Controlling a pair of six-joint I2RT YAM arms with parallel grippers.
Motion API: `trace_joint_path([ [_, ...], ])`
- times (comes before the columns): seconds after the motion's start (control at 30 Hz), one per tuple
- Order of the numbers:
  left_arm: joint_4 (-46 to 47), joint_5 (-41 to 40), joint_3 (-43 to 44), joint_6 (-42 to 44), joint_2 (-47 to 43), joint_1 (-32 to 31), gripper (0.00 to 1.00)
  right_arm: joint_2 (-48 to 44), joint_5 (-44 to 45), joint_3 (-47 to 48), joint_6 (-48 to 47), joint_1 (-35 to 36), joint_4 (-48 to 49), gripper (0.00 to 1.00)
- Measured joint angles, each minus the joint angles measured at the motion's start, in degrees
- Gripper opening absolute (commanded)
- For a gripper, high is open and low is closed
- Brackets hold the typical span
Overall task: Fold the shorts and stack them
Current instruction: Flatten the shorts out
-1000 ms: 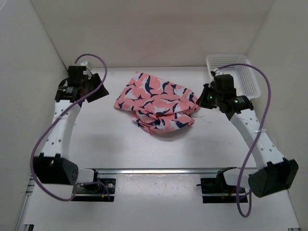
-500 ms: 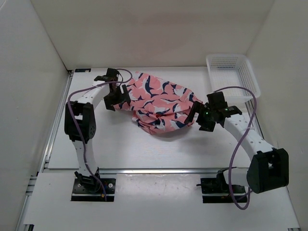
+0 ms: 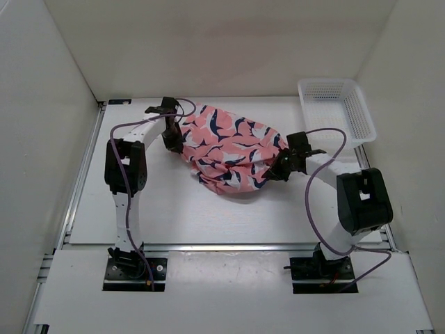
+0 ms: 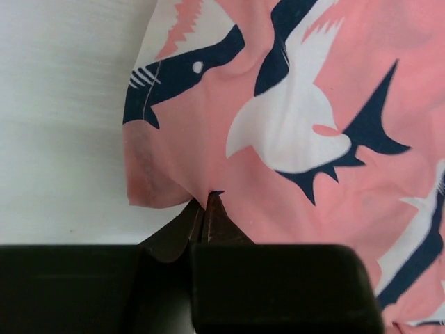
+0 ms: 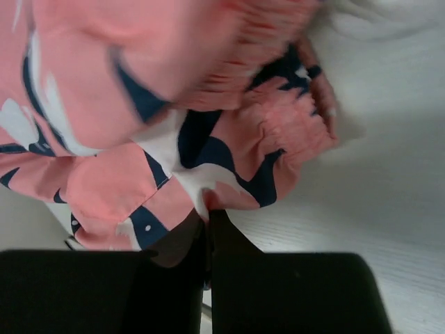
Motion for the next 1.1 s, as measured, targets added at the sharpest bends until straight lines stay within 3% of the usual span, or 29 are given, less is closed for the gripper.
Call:
trace_joint_path([
  [0.17, -1.9, -2.2, -0.5, 0.0, -8.4, 0.1, 0.1, -4.2, 5.9, 6.7, -2.9, 5.4, -4.6, 0.0],
  [0.3, -3.6, -3.1, 0.2, 0.0, -21.6, 1.0, 0.1, -15.8, 11.7, 11.9, -7.1, 10.3, -9.8, 0.0],
  [0.47, -7.0, -5.3, 8.9, 1.0, -33.5, 2.8, 0.1, -30.0, 18.5, 15.8, -10.9, 13.3, -15.9, 0.0],
  [0.67, -8.9, -6.7, 20.3, 2.6, -30.6, 3.1, 0.1, -35.8, 23.8, 15.5, -12.8, 13.8, -19.8, 0.0],
  [0.7, -9.0, -7.0, 22.3, 2.8, -27.9, 3.1, 0.21, -35.2, 24.5, 14.9, -13.0, 13.8, -19.6, 0.0],
  [0.73, -9.1, -7.3, 24.5, 3.3, -24.7, 3.1, 0.61, -34.1, 25.2, 14.2, -13.0, 13.8, -19.3, 0.0],
  [0.77, -9.1, -7.7, 26.9, 4.0, -20.3, 3.1, 0.82, -32.3, 26.0, 13.4, -13.1, 13.8, -18.7, 0.05],
  [0.8, -9.7, -8.2, 29.6, 4.2, -16.1, 3.1, 0.96, -30.0, 26.5, 12.8, -13.2, 13.5, -18.1, 0.31],
  [0.83, -10.9, -8.5, 34.1, 4.4, -10.3, 3.2, 1.0, -27.2, 26.5, 12.6, -13.2, 13.1, -17.8, 0.5],
  [0.9, -13.7, -9.2, 40.9, 4.6, 0.0, 3.4, 1.0, -18.8, 25.8, 13.4, -13.6, 11.4, -17.2, 0.68],
  [1.0, -17.7, -10.1, 37.6, 4.6, 5.4, 3.3, 1.0, -7.8, 24.7, 14.3, -14.2, 9.2, -17.3, 0.69],
  [1.1, -17.4, -11.1, 21.0, 4.5, -1.8, 2.4, 0.97, -5.6, 23.2, 12.8, -14.5, 9.0, -18.1, 0.69],
])
